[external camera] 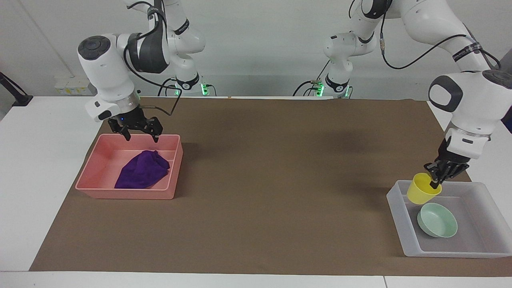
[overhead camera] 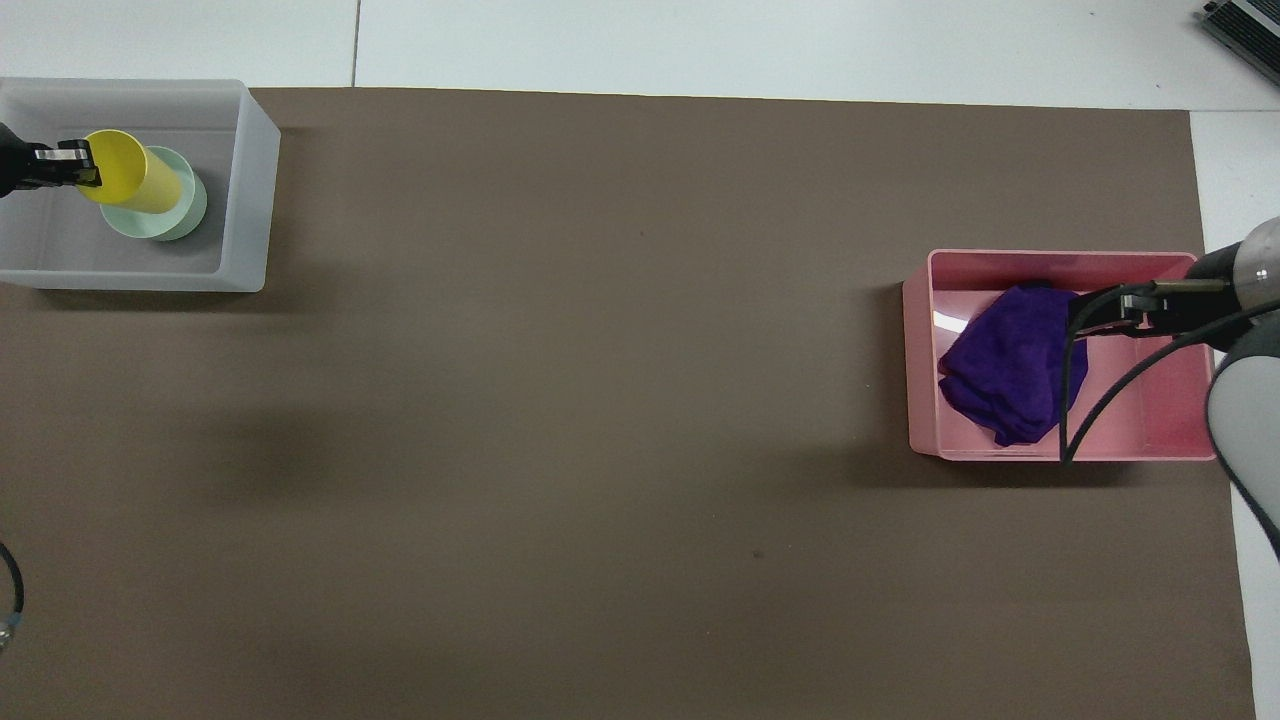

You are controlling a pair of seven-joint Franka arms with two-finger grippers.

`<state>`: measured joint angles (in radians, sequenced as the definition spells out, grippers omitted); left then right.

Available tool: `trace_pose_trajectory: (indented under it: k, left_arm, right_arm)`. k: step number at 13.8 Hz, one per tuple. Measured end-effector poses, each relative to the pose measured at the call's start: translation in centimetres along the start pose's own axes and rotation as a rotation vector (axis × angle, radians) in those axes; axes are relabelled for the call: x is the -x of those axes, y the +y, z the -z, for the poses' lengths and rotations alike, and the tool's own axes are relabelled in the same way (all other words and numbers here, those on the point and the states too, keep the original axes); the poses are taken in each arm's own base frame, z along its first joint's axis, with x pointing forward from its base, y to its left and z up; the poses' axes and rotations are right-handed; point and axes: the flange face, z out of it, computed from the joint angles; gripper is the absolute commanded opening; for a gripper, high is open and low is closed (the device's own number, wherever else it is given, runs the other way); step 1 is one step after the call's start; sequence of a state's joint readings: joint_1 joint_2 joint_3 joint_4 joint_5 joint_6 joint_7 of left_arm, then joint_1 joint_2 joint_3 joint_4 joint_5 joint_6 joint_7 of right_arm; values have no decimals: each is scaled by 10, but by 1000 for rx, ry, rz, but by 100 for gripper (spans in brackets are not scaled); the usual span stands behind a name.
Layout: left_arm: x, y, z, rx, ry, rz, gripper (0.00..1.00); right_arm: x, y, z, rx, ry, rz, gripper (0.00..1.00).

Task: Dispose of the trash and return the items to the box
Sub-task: 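Lower the yellow cup into the green bowl while the right gripper releases the cloth, then open the left gripper and withdraw it from the yellow cup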

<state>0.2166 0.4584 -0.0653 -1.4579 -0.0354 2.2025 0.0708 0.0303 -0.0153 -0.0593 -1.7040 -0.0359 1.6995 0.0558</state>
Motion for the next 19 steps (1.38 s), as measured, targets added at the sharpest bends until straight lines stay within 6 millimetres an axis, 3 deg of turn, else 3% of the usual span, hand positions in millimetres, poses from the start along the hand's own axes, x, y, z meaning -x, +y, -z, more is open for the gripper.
trace_pose_trajectory:
  k: [5, 7, 9, 12, 14, 16, 19]
  left_arm:
    - [-4, -31, -52, 1, -38, 38, 0]
    - [-2, -36, -64, 8, -44, 51, 0]
    - [-2, -38, -69, 21, -40, 66, 0]
    - [0, -44, -74, 21, -46, 75, 45]
    - [0, -44, -74, 22, -45, 74, 56]
    - [-1, -42, -72, 23, -41, 70, 100]
    - [-10, -21, -37, 32, 5, 27, 100]
  right_arm:
    - [10, 3, 52, 1, -18, 4, 100]
    - [11, 4, 57, 1, -11, 5, 100]
    - [10, 3, 48, 0, -11, 6, 100]
    - [12, 4, 37, 1, -24, 6, 100]
    - [15, 4, 35, 0, -29, 6, 100]
    - [18, 4, 36, 0, -28, 6, 100]
    - [20, 4, 38, -1, -26, 6, 100]
